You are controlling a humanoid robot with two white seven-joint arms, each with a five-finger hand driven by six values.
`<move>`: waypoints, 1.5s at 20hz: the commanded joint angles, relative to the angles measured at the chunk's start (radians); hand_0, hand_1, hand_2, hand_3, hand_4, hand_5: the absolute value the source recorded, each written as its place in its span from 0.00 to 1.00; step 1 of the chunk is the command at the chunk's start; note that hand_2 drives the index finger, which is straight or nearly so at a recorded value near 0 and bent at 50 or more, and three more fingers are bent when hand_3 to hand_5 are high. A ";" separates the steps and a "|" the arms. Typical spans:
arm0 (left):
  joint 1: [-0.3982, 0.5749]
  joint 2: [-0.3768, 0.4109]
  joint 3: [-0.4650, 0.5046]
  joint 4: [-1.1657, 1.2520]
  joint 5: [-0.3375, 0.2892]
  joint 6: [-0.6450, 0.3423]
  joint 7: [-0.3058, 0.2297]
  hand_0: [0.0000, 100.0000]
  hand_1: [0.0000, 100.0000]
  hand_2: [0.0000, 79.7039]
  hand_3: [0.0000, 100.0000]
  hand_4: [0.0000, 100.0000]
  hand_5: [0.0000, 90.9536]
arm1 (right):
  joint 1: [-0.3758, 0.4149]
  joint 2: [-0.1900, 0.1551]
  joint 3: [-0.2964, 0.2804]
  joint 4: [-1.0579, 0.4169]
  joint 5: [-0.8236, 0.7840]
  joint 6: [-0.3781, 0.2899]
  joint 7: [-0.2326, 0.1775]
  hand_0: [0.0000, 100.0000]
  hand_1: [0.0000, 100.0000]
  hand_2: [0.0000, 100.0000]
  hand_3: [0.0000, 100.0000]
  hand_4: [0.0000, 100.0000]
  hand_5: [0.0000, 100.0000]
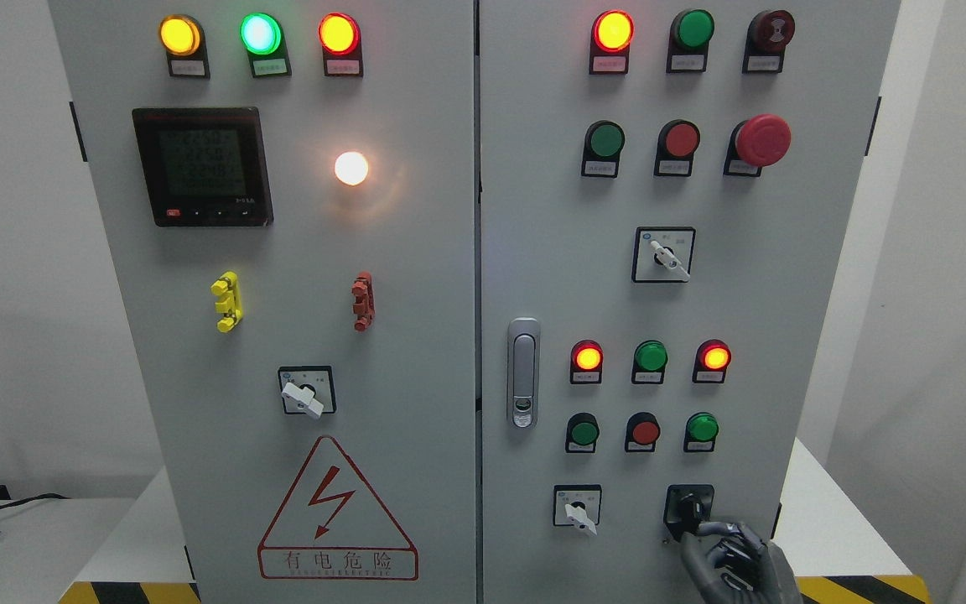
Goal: Trip black knob to open circuit
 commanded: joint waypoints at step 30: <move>0.000 0.000 0.000 0.000 -0.031 -0.001 -0.001 0.12 0.39 0.00 0.00 0.00 0.00 | 0.000 -0.001 0.009 0.002 -0.013 0.013 0.005 0.47 0.79 0.50 0.85 0.77 0.79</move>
